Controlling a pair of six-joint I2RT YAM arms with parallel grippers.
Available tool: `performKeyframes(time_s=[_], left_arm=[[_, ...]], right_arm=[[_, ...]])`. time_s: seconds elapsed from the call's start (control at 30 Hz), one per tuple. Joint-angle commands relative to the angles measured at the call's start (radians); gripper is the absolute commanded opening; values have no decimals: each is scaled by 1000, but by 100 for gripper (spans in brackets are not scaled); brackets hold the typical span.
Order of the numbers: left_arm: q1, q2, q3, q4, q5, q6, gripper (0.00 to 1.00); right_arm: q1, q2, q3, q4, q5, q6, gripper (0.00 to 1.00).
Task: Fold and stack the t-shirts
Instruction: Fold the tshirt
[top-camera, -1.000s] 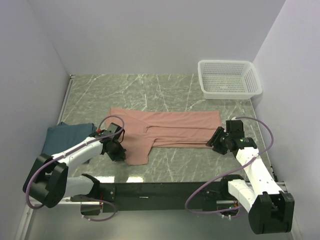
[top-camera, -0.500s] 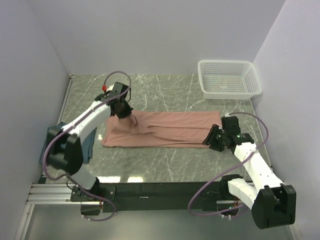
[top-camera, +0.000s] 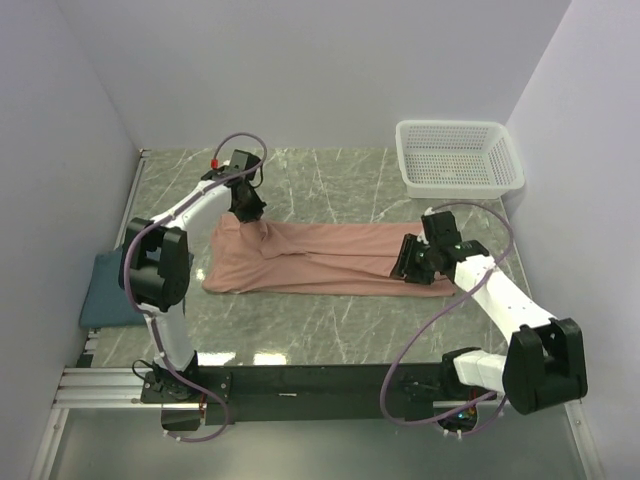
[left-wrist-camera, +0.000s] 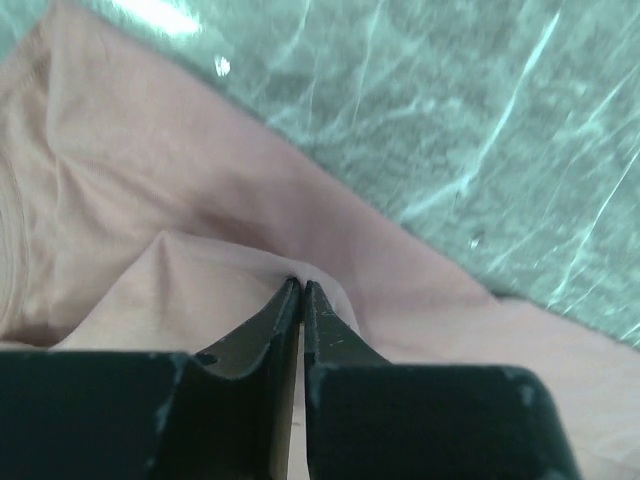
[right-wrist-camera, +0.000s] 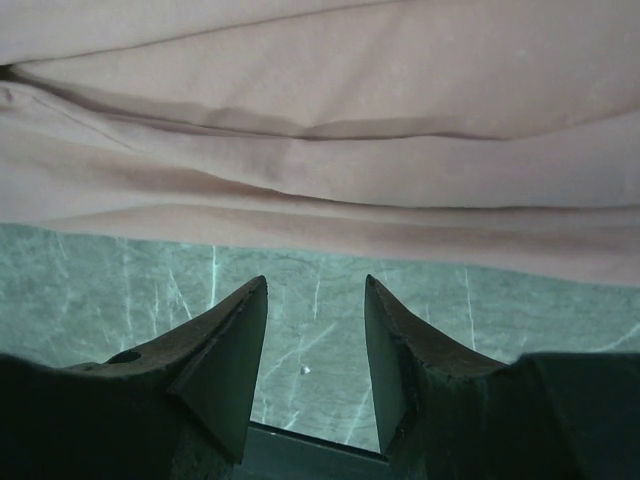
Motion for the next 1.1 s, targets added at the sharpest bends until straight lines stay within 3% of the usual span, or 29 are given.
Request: performKeyframes(time_s=[0.0, 0.43, 0.5, 0.57, 0.63, 0.73, 1.07], left_arm=[[18, 18, 75, 54, 19, 17, 11], [54, 48, 75, 122, 19, 37, 19], [57, 41, 93, 84, 21, 48, 24], [57, -10, 68, 74, 7, 58, 44], [60, -95, -6, 68, -11, 65, 63], [74, -242, -150, 53, -51, 55, 79], [183, -642, -617, 10, -87, 25, 86]], right_arm=[[30, 33, 56, 35, 25, -33, 51], [39, 76, 94, 26, 106, -51, 51], [40, 84, 114, 17, 108, -74, 51], [45, 96, 128, 15, 109, -93, 51], [60, 112, 154, 11, 115, -126, 51], [100, 154, 200, 3, 146, -156, 52], [232, 357, 353, -9, 215, -332, 53]])
